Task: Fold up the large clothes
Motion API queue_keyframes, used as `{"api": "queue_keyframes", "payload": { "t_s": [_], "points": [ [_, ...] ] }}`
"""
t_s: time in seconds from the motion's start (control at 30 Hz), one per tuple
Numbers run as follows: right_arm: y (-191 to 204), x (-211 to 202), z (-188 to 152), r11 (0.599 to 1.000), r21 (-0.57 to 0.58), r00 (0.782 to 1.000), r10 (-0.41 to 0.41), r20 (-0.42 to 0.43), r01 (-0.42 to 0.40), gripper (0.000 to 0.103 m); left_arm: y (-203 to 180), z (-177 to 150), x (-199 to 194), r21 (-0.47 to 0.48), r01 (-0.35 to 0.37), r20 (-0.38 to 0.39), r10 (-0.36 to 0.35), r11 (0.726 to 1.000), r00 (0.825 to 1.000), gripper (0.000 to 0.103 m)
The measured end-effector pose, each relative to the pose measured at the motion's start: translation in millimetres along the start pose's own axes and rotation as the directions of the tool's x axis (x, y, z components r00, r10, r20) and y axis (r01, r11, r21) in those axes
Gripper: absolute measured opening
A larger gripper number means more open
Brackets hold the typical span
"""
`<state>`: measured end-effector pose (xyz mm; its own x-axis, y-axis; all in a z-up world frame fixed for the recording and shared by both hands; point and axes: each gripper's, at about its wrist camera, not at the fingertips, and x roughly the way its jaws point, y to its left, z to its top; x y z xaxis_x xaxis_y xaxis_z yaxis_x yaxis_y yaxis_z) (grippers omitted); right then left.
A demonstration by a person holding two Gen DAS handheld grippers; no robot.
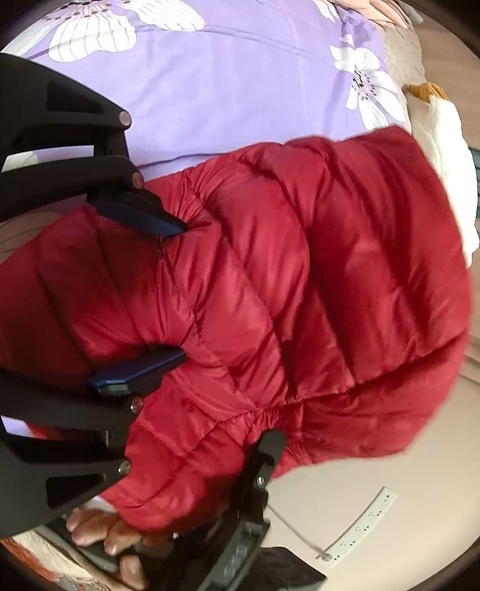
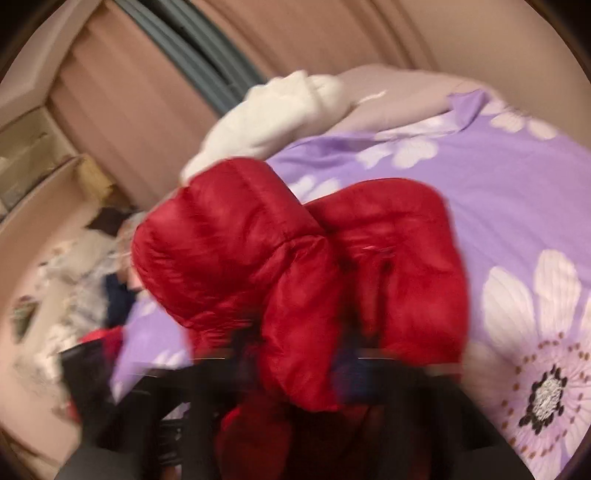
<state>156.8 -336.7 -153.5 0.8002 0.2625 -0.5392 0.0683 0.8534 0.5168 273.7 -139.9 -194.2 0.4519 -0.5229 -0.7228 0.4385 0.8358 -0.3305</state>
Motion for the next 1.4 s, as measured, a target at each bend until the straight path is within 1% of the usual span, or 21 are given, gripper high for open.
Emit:
{"api": "queue_keyframes", "payload": {
  "t_s": [0.07, 0.1, 0.2, 0.27, 0.37, 0.43, 0.5, 0.57, 0.67, 0.73, 0.8, 0.9, 0.93, 0.97, 1.0, 1.03, 1.1, 1.17, 1.27, 1.33, 1.4],
  "points": [
    [-8, -8, -2, 0.999, 0.041, 0.999, 0.017, 0.037, -0.018, 0.019, 1, 2, -7, -0.016, 0.014, 0.012, -0.014, 1.000, 1.000, 0.062],
    [-11, -13, -2, 0.999, 0.036, 0.999, 0.008, 0.047, -0.009, 0.018, 5, 3, -11, -0.033, 0.020, 0.018, -0.020, 0.999, 1.000, 0.062],
    [-15, -20, -3, 0.995, 0.000, 0.993, -0.095, 0.067, 0.095, 0.018, 15, 5, -25, -0.112, 0.023, 0.038, -0.019, 0.993, 0.999, 0.062],
    [-25, -22, -3, 0.993, 0.023, 0.991, -0.115, 0.064, 0.114, 0.018, 22, 8, -38, -0.157, 0.023, 0.072, -0.012, 0.987, 0.997, 0.061],
    [-38, -16, -4, 0.987, 0.049, 0.986, -0.159, 0.057, 0.156, 0.018, 24, 13, -55, -0.157, -0.014, 0.129, 0.035, 0.988, 0.991, 0.061],
    [-42, -4, -8, 0.972, 0.018, 0.971, -0.234, 0.047, 0.234, 0.018, 20, 17, -61, -0.149, -0.032, 0.151, 0.054, 0.988, 0.987, 0.061],
    [-47, 12, -15, 0.952, -0.034, 0.952, -0.303, 0.046, 0.305, 0.018, 22, 25, -57, -0.155, -0.018, 0.147, 0.041, 0.988, 0.988, 0.061],
    [-56, 24, -27, 0.940, -0.051, 0.941, -0.335, 0.047, 0.337, 0.018, 17, 29, -51, -0.162, -0.013, 0.145, 0.037, 0.987, 0.989, 0.061],
    [-64, 27, -39, 0.938, -0.046, 0.938, -0.338, 0.080, 0.342, 0.018, 6, 30, -48, -0.136, -0.005, 0.162, 0.027, 0.991, 0.986, 0.061],
    [-57, 30, -38, 0.922, -0.083, 0.924, -0.370, 0.095, 0.378, 0.018, -4, 35, -46, -0.105, -0.009, 0.161, 0.026, 0.994, 0.987, 0.061],
    [-45, 35, -40, 0.896, -0.127, 0.904, -0.414, 0.105, 0.425, 0.018, -15, 40, -44, -0.079, -0.015, 0.189, 0.030, 0.997, 0.982, 0.061],
    [-34, 38, -41, 0.867, -0.165, 0.882, -0.456, 0.123, 0.471, 0.018, -21, 46, -37, -0.085, -0.009, 0.216, 0.027, 0.996, 0.976, 0.062],
    [-33, 38, -41, 0.866, -0.165, 0.881, -0.456, 0.128, 0.472, 0.018, -24, 48, -27, -0.066, -0.028, 0.192, 0.040, 0.997, 0.981, 0.063],
    [-35, 35, -41, 0.872, -0.157, 0.885, -0.448, 0.129, 0.465, 0.018, -25, 50, -7, -0.048, -0.065, 0.113, 0.070, 0.997, 0.991, 0.063],
    [-36, 34, -43, 0.879, -0.145, 0.890, -0.439, 0.125, 0.454, 0.018, -20, 49, 13, -0.065, -0.090, 0.036, 0.092, 0.994, 0.995, 0.062],
    [-40, 33, -43, 0.889, -0.125, 0.897, -0.427, 0.118, 0.440, 0.018, -12, 45, 29, -0.105, -0.103, 0.007, 0.104, 0.989, 0.995, 0.063],
    [-48, 31, -41, 0.908, -0.093, 0.910, -0.398, 0.113, 0.409, 0.018, 0, 36, 45, -0.144, -0.118, 0.004, 0.119, 0.983, 0.993, 0.066],
    [-50, 32, -41, 0.914, -0.085, 0.915, -0.388, 0.109, 0.397, 0.018, 5, 24, 60, -0.109, -0.143, -0.001, 0.144, 0.984, 0.990, 0.068],
    [-53, 35, -40, 0.919, -0.078, 0.920, -0.378, 0.106, 0.387, 0.018, -1, 18, 61, -0.051, -0.185, 0.027, 0.186, 0.981, 0.982, 0.068],
    [-55, 36, -39, 0.922, -0.071, 0.922, -0.373, 0.105, 0.381, 0.018, 1, 18, 62, -0.058, -0.179, 0.021, 0.181, 0.982, 0.983, 0.069],
    [-61, 40, -34, 0.924, -0.066, 0.924, -0.368, 0.105, 0.376, 0.018, 2, 15, 62, -0.049, -0.183, 0.035, 0.184, 0.982, 0.982, 0.070]
  ]
}}
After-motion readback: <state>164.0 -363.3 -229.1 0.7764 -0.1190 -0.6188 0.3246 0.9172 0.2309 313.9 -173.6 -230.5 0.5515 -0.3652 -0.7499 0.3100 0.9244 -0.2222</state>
